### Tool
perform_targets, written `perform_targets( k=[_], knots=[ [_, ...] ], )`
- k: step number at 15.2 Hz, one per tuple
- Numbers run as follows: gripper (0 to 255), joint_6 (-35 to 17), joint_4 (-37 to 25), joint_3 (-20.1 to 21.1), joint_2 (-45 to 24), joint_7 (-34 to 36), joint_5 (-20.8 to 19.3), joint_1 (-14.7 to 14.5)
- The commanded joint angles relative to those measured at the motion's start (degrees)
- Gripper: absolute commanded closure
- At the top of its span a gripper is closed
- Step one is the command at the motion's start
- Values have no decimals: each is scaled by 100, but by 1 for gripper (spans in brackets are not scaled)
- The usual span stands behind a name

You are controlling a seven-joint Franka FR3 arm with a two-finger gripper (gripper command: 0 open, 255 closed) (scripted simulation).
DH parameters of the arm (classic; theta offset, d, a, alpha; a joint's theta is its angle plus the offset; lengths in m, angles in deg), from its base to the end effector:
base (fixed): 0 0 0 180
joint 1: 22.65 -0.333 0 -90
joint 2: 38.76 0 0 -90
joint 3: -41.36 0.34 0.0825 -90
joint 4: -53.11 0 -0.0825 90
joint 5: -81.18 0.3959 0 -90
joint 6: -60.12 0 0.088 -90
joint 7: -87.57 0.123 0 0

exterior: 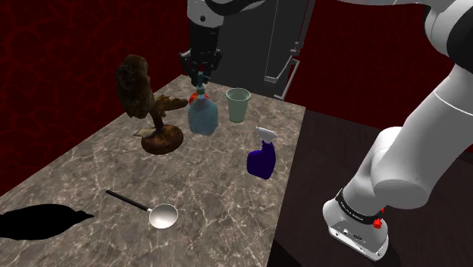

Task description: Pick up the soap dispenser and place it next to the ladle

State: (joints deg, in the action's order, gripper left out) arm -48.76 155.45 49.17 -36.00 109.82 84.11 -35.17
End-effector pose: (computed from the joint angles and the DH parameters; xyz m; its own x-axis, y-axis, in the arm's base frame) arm 0.5389 0.2061 0.5847 0.9898 -0.0521 0.1323 -0.0388 -0.9941 -0.1015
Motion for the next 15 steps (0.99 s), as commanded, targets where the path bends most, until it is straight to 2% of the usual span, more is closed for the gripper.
perform_targets(
  k=[1, 10, 15],
  knots=[
    [255, -98, -178, 133, -261, 268, -77, -115],
    [255, -244, -1464, 497, -1709, 1265, -568, -678],
    [255, -624, -1098, 486, -1722, 1268, -573, -674]
  ],
)
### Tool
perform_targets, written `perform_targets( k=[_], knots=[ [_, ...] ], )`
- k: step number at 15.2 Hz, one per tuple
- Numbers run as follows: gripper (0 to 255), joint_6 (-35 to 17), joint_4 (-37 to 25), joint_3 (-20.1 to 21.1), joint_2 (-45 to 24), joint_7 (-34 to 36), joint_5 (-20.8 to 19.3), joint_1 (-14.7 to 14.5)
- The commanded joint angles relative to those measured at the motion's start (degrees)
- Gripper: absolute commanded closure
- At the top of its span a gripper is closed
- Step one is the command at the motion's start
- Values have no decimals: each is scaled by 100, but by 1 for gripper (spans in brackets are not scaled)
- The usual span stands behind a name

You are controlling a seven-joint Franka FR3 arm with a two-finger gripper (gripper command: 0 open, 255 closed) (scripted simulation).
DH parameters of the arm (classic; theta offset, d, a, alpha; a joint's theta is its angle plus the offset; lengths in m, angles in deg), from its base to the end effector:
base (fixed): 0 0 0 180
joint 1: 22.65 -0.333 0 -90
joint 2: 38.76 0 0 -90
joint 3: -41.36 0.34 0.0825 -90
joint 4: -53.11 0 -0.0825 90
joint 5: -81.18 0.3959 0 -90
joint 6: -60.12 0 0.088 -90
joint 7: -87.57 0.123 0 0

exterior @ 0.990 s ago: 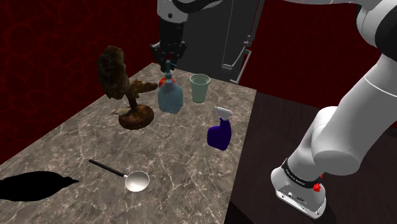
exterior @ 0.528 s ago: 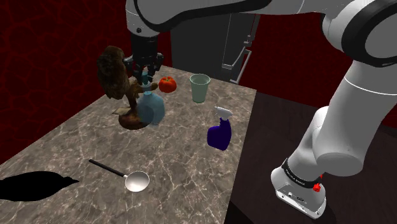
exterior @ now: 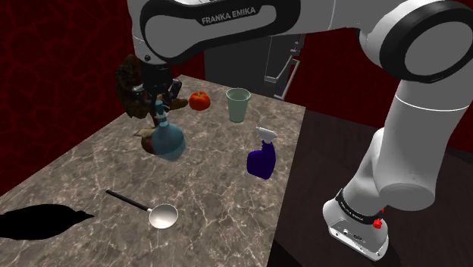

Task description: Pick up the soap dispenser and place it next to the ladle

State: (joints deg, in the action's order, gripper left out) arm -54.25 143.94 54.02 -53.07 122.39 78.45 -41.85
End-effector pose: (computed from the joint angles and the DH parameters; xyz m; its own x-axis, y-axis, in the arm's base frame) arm 0.5812 0.3401 0.5146 0.9898 -0.0531 0.1321 -0.0398 -0.9940 -0.1018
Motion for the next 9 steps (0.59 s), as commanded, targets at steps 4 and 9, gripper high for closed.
perform_targets(
  k=[4, 9],
  knots=[
    [255, -370, 314, -5, -51, 18, -19, -2],
    [255, -729, 603, -14, -122, 32, -42, -2]
  ],
)
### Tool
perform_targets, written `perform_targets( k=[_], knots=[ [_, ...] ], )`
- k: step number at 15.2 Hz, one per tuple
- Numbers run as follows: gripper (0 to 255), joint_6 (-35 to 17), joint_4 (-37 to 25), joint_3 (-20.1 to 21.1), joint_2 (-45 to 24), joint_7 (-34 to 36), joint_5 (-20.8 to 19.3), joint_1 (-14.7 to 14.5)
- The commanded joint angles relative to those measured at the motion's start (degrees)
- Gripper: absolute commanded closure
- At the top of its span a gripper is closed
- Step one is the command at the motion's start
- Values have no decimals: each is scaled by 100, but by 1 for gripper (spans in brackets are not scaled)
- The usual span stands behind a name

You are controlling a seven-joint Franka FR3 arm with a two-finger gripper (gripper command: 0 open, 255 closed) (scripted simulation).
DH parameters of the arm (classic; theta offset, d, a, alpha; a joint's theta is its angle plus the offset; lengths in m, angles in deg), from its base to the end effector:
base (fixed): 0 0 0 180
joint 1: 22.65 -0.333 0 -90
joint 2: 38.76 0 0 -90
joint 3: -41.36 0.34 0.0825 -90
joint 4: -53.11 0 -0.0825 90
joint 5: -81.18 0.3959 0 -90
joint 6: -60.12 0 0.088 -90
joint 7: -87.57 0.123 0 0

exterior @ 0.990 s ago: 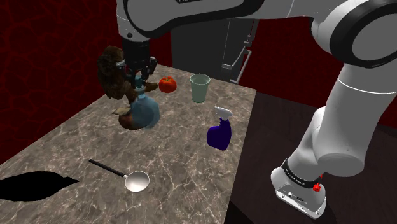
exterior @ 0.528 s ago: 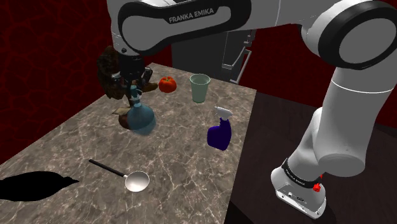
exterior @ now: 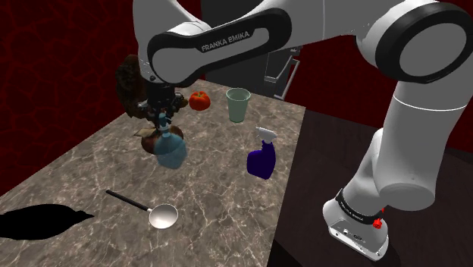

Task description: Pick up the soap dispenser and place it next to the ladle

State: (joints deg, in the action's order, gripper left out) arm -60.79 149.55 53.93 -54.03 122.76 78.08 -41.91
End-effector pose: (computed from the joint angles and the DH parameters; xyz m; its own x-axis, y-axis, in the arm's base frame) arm 0.5803 0.3415 0.4659 0.9898 -0.0534 0.1321 -0.0400 -0.9940 -0.1016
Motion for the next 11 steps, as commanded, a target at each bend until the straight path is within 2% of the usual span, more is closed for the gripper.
perform_targets(
  k=[1, 4, 11],
  knots=[
    [255, -146, 95, -6, -44, -2, -11, 3],
    [255, -408, 282, -15, -122, 13, -35, 0],
    [255, -408, 282, -15, -122, 13, -35, 0]
  ],
)
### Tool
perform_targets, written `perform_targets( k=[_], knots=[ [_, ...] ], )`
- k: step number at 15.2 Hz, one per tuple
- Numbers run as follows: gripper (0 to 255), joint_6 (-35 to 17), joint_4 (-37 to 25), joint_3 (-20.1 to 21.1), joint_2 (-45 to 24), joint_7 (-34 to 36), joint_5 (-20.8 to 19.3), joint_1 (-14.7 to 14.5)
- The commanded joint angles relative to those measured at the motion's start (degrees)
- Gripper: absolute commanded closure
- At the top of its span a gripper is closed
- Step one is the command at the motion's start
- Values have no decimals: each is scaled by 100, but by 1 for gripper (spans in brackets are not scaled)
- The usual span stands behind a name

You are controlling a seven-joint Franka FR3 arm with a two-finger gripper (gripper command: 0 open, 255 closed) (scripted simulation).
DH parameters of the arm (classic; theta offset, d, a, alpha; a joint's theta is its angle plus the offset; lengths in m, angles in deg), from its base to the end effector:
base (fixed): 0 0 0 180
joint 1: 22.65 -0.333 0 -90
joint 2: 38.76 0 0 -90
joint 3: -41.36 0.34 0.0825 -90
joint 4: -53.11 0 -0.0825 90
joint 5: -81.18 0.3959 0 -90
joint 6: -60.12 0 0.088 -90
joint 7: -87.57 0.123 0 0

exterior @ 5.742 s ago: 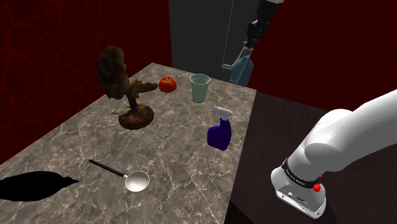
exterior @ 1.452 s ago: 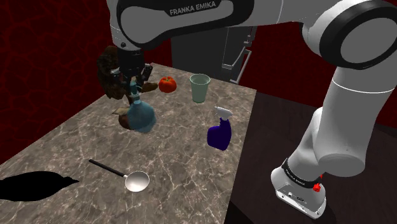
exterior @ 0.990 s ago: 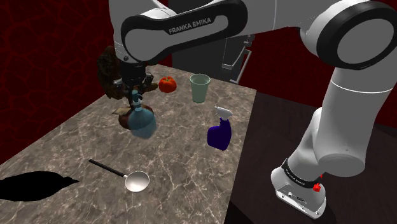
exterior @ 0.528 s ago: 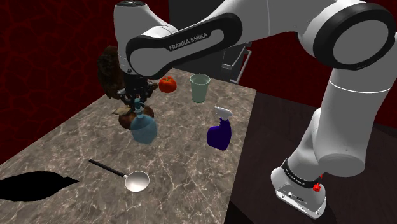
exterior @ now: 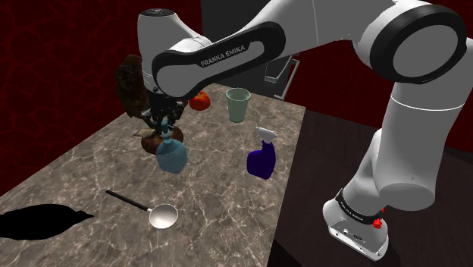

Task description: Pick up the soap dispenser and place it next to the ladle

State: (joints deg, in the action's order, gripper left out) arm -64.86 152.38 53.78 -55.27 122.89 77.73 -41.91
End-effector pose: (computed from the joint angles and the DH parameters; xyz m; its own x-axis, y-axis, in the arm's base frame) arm 0.5814 0.3411 0.4343 0.9898 -0.0533 0.1324 -0.0399 -0.9940 -0.1021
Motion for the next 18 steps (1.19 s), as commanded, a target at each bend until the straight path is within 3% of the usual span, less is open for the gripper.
perform_targets(
  k=[1, 2, 7, 11, 18],
  knots=[
    [255, -2, -1, 0, 2, 0, 0, 0],
    [0, -2, -2, 0, 1, 0, 0, 0],
    [0, -2, 1, 0, 3, 0, 0, 0],
    [0, 596, -285, 23, 324, -56, 90, 32],
    [0, 596, -285, 23, 324, -56, 90, 32]
  ],
)
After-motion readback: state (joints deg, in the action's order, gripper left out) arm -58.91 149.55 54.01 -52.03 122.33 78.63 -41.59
